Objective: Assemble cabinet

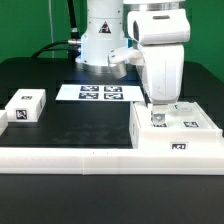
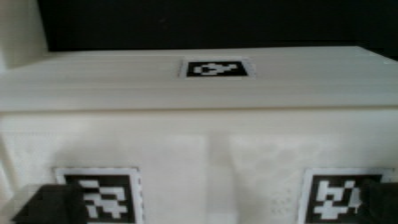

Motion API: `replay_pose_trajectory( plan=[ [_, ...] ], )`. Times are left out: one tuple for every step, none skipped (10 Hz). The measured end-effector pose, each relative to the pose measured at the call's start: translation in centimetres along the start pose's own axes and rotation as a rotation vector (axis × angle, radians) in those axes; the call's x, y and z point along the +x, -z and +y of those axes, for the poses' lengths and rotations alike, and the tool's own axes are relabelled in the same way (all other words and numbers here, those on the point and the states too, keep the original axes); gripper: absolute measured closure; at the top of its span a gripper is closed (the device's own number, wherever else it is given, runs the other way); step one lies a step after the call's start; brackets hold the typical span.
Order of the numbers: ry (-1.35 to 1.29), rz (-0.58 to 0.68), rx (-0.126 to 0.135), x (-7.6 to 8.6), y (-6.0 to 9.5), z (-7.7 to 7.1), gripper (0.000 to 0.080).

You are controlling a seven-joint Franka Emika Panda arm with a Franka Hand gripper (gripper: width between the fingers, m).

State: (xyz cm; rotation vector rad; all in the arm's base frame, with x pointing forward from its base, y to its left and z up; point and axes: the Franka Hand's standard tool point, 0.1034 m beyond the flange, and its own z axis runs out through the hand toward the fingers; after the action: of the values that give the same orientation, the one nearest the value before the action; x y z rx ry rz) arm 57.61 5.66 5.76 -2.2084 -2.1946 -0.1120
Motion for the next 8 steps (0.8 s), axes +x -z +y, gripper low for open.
replay_pose_trajectory(
  plan=[
    [-0.016,-0.001,-0.004,0.0,0.2,-0.1,0.0016],
    [-0.055,-0.007,-0.007,-0.1,0.9,-0.8,0.0002],
    [-0.106,-0.015,-0.01,-0.1,1.6,-1.4,0.0002],
    [-0.187,-0.021,-0.013,0.1,2.3,-2.1,0.0002],
    [-0.258,-0.027,-0.016,0.5,2.9,-2.8,0.0002],
    [-0.295,-0.03,-0.018,1.2,3.2,-3.1,0.0002],
    [-0.304,-0.028,-0.018,1.4,3.2,-3.1,0.0002],
    [-0.313,-0.028,-0.016,1.3,3.2,-3.2,0.0002]
  ],
)
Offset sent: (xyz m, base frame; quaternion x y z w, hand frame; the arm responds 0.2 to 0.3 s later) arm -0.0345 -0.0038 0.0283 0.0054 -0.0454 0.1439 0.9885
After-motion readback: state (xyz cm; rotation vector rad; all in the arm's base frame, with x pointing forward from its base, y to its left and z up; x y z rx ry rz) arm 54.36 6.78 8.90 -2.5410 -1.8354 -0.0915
